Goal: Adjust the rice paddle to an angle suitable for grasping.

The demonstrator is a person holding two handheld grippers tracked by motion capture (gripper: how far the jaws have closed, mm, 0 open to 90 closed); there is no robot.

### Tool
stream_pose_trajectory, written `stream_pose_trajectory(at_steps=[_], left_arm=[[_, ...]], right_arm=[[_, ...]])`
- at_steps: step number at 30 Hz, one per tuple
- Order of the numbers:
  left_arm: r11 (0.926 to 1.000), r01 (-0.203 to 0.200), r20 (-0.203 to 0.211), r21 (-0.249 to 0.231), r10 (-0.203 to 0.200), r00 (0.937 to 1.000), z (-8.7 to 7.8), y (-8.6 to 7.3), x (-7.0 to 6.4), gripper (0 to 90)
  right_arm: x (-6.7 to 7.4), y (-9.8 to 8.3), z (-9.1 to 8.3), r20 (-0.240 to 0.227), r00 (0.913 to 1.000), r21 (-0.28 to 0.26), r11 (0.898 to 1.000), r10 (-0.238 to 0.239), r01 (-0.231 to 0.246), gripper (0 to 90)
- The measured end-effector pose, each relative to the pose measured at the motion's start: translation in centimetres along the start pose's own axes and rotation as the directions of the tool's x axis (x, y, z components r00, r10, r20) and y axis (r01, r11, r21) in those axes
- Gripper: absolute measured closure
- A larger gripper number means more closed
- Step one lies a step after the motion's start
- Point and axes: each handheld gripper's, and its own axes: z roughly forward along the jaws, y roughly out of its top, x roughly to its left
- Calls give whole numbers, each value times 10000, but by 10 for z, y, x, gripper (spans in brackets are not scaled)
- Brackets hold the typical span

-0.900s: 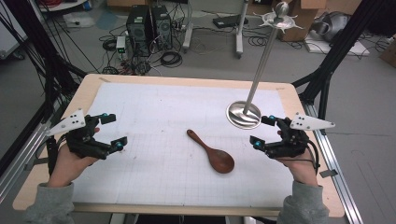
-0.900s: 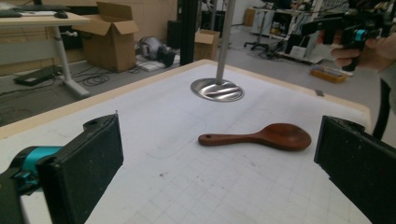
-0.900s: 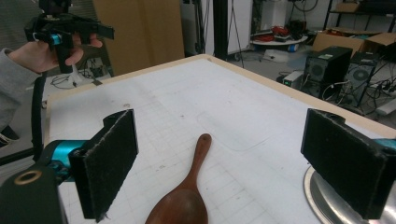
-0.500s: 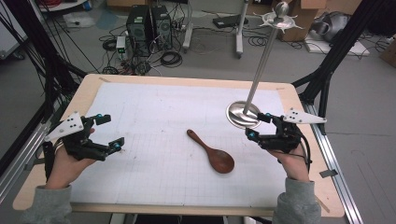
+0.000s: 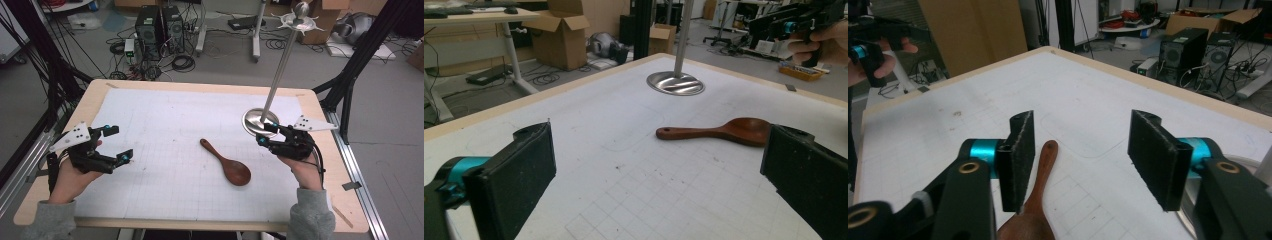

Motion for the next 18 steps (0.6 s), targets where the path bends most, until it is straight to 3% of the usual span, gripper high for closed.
stream_pose_trajectory(at_steps=[9,18], left_arm=[[10000,-10,-168,-17,9,9999,-5,-3,-2,22],[9999,41,-180,107,-39,9998,-5,-4,-1,22]], right_arm=[[2,-1,15,-224,9997,243,9997,-92,97,673],[5,-3,29,-218,9998,655,9978,-40,54,773]])
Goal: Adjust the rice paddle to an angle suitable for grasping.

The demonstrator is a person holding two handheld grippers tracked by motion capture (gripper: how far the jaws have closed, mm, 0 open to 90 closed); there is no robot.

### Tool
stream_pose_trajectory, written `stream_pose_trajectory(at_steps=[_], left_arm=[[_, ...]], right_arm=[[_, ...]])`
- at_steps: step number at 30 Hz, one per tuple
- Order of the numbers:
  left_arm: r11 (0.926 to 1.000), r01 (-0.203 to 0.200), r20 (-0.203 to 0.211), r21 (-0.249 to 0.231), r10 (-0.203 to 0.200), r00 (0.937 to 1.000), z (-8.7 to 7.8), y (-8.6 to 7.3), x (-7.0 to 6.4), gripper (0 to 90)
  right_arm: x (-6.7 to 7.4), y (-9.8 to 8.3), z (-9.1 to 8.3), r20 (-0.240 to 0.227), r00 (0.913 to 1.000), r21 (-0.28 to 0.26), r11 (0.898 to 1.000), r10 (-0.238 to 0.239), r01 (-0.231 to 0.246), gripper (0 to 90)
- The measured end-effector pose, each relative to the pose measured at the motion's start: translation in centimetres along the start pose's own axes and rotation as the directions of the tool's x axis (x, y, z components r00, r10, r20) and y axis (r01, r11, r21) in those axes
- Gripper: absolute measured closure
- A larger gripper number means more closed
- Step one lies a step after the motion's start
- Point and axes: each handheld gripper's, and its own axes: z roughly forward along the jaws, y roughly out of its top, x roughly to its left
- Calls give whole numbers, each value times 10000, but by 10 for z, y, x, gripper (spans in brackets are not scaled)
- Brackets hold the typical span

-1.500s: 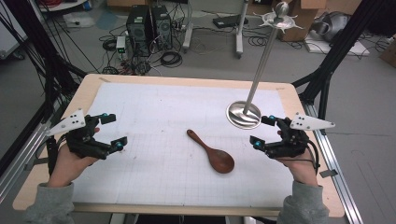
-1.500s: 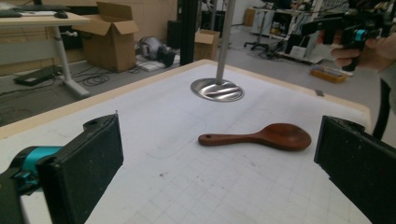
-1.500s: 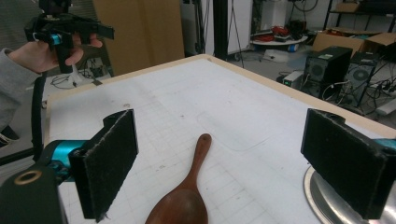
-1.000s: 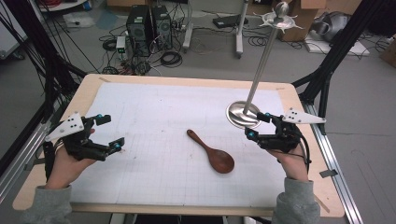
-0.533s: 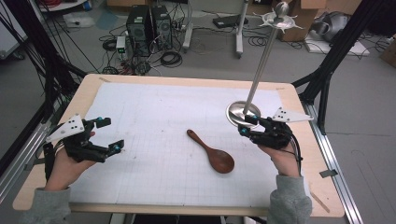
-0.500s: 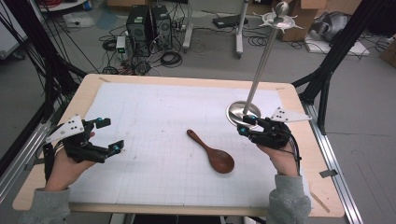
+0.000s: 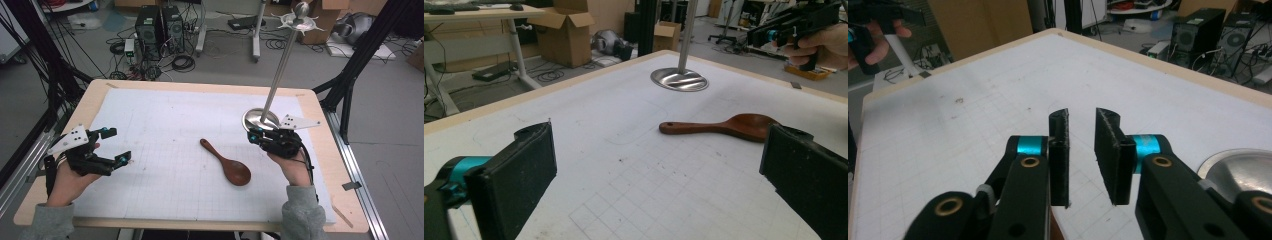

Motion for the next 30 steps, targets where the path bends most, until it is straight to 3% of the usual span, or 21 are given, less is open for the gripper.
stream_pose_trajectory(at_steps=[3,13,22,30], left_arm=[[10000,30,15,55,-30,10000,1,-1,0,22],[9999,52,-23,161,-51,10000,1,-3,0,22],[9997,105,-39,221,-104,9999,0,-4,0,22],[9996,125,-64,234,-123,9999,-1,-5,1,22]], right_arm=[[3,0,4,-122,9999,107,9999,52,-51,837],[0,-4,16,-90,9999,615,9981,94,-89,888],[4,-5,27,-57,9999,894,9959,-162,167,893],[11,-8,44,-170,9988,1528,9871,-452,473,893]])
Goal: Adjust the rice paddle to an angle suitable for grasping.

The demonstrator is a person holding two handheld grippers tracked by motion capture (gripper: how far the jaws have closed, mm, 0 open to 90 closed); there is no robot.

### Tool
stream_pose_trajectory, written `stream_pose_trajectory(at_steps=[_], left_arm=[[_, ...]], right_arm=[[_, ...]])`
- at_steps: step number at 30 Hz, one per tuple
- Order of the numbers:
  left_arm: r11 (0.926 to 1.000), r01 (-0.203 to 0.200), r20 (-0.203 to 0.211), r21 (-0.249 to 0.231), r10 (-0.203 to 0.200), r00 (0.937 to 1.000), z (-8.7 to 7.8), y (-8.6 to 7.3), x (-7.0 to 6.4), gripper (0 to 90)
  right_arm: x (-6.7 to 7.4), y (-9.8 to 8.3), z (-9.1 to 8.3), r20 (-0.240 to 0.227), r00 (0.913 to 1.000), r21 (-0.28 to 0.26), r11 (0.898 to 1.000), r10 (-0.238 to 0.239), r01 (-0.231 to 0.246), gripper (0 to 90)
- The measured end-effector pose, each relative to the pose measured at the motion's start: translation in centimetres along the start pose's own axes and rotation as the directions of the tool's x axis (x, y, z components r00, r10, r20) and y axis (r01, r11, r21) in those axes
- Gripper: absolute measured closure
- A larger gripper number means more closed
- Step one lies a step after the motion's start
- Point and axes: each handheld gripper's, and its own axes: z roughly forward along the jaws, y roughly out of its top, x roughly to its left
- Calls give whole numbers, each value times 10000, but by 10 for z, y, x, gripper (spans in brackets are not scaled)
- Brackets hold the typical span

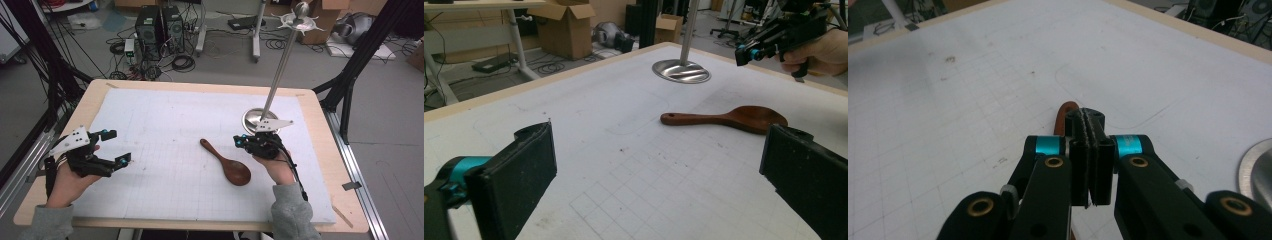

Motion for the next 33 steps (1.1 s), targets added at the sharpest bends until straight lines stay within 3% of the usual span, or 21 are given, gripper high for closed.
stream_pose_trajectory(at_steps=[9,17,33], left_arm=[[9999,0,10,119,0,10000,1,-2,-1,22],[9998,56,-49,165,-55,10000,-1,-4,-1,22],[9993,165,-212,329,-158,9996,-4,-9,0,22]], right_arm=[[3,-1,20,-165,9997,487,9986,-174,181,893],[5,-4,35,-41,9991,920,9948,-425,427,893],[-2,-13,56,-205,9998,1459,9892,-83,112,895]])
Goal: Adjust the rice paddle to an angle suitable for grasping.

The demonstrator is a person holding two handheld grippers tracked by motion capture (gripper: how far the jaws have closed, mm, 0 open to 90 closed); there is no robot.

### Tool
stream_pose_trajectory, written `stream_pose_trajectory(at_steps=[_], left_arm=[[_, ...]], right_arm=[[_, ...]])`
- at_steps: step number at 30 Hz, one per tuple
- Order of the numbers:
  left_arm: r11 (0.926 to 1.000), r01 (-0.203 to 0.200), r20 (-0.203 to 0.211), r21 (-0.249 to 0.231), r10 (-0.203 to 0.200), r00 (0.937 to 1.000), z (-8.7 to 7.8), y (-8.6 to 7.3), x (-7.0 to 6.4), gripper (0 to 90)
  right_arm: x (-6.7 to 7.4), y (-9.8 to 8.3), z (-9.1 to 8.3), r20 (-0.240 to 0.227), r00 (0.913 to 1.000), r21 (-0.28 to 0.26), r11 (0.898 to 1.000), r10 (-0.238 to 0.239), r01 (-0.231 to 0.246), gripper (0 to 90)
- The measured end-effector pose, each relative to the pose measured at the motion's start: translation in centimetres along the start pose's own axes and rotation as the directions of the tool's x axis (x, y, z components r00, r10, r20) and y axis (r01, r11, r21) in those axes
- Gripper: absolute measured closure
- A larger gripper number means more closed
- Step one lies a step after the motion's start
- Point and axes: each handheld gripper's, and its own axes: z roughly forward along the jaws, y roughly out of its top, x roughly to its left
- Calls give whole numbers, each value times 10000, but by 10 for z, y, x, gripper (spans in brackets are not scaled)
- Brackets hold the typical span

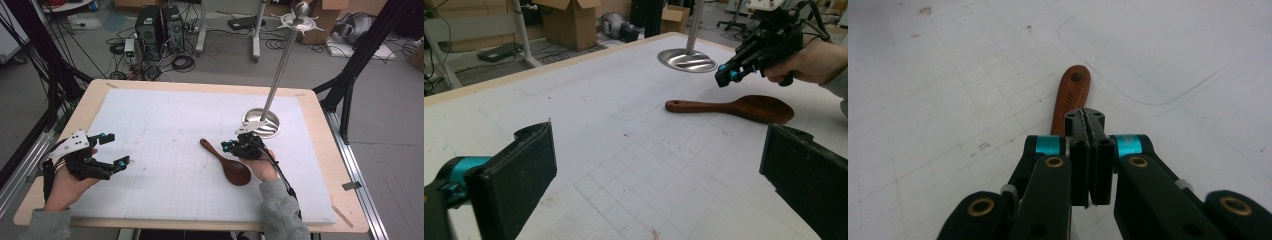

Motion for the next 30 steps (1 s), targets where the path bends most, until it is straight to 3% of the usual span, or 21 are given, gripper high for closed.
stream_pose_trajectory(at_steps=[14,30], left_arm=[[9998,38,-66,194,-37,10000,-2,-5,0,22],[9997,-3,13,256,3,10000,-2,-7,-2,22]], right_arm=[[-1,-3,18,67,9998,347,9992,-208,206,895],[-3,-5,26,-12,10000,669,9977,-65,66,895]])
